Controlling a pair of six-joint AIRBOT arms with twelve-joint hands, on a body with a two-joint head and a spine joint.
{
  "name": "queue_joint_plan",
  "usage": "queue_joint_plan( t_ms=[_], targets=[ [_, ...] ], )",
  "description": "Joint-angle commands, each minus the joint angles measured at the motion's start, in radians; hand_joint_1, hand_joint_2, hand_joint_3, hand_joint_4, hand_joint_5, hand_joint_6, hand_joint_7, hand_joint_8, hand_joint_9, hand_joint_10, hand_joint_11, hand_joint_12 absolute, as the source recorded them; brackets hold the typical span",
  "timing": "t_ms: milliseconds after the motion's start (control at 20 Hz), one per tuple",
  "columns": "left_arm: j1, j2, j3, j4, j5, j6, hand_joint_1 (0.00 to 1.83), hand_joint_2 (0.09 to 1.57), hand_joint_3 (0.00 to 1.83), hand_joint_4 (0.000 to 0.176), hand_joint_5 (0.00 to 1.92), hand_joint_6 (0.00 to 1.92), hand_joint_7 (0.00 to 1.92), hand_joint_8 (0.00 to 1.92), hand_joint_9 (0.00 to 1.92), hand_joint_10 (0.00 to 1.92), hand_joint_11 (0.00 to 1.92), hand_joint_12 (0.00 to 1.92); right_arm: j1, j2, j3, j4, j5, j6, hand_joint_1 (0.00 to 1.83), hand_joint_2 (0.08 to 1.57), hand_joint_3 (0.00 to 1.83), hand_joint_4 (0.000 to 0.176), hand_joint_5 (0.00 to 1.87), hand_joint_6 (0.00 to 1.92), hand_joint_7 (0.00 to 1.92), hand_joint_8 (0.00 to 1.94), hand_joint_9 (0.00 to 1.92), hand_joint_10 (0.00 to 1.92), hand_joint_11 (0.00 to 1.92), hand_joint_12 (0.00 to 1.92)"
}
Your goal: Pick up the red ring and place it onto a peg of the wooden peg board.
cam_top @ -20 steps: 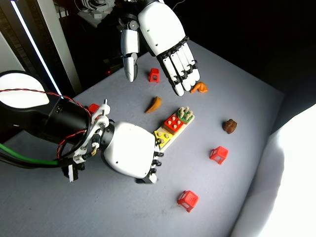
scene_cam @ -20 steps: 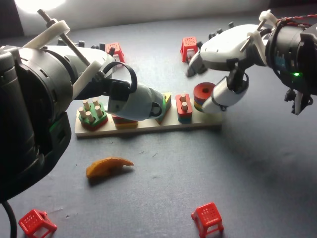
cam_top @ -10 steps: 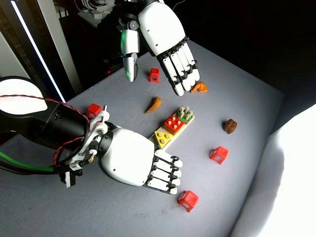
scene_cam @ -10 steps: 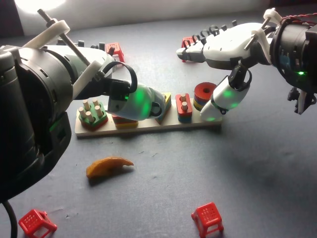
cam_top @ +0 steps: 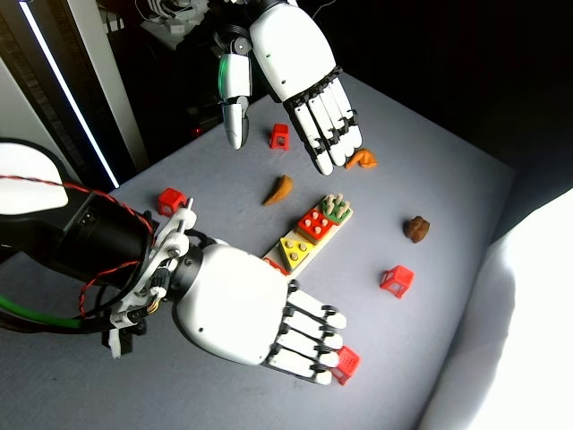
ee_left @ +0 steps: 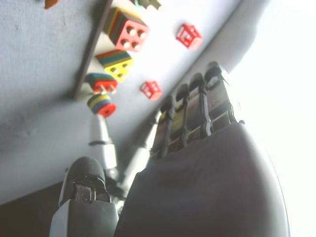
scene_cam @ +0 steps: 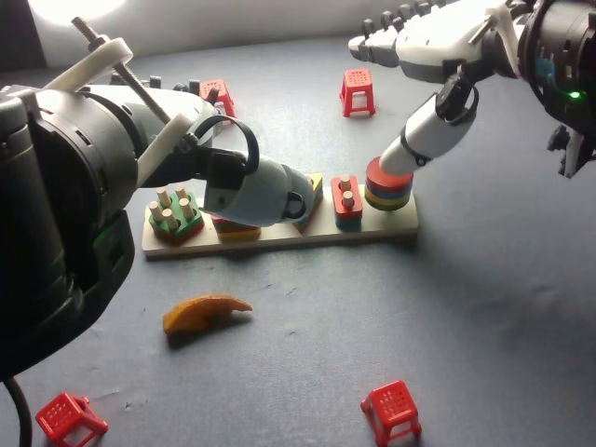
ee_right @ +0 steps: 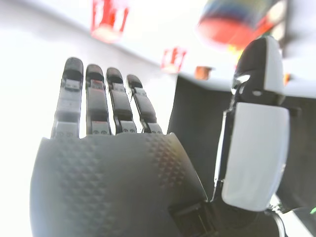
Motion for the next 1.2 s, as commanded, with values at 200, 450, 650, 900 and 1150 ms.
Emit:
queue_joint_plan(
  t_ms=[200, 450, 650, 900, 1150],
  targets=[
    [-0.008, 0.004, 0.004, 0.088, -0.003, -0.001, 0.00, 1.15, 0.00, 0.000, 0.02, 0.00, 0.01, 0.00, 0.00, 0.00, 0.00, 0.00, 0.002, 0.004, 0.005, -0.023, 0.003, 0.000, 0.38, 0.91, 0.00, 0.000, 0.40, 0.15, 0.38, 0.02, 0.33, 0.05, 0.00, 0.95],
    [-0.008, 0.004, 0.004, 0.088, -0.003, -0.001, 0.00, 1.15, 0.01, 0.000, 0.06, 0.01, 0.04, 0.01, 0.02, 0.01, 0.00, 0.00, -0.012, 0.001, 0.022, -0.023, 0.001, -0.004, 0.26, 1.12, 0.00, 0.000, 0.59, 0.77, 0.81, 0.07, 0.69, 0.05, 0.20, 1.10],
    [-0.008, 0.004, 0.004, 0.088, -0.003, -0.001, 0.00, 1.15, 0.00, 0.000, 0.03, 0.00, 0.02, 0.00, 0.01, 0.00, 0.00, 0.00, -0.025, 0.001, 0.026, -0.023, 0.001, -0.003, 0.29, 1.13, 0.00, 0.000, 0.60, 0.72, 0.87, 0.06, 0.77, 0.05, 0.26, 1.08],
    [-0.008, 0.003, 0.003, 0.088, -0.003, -0.001, 0.00, 1.15, 0.00, 0.000, 0.03, 0.00, 0.01, 0.00, 0.00, 0.00, 0.00, 0.00, -0.052, 0.002, 0.021, -0.023, 0.000, -0.003, 0.31, 1.13, 0.00, 0.000, 0.71, 0.62, 0.95, 0.06, 0.83, 0.03, 0.30, 1.08],
    [-0.008, 0.003, 0.003, 0.088, -0.003, -0.001, 0.00, 1.15, 0.00, 0.000, 0.06, 0.01, 0.05, 0.01, 0.03, 0.01, 0.01, 0.01, -0.066, 0.007, 0.008, -0.023, -0.003, -0.017, 0.57, 1.12, 0.00, 0.000, 0.61, 0.70, 0.88, 0.00, 0.84, 0.01, 0.32, 1.14]
  ],
)
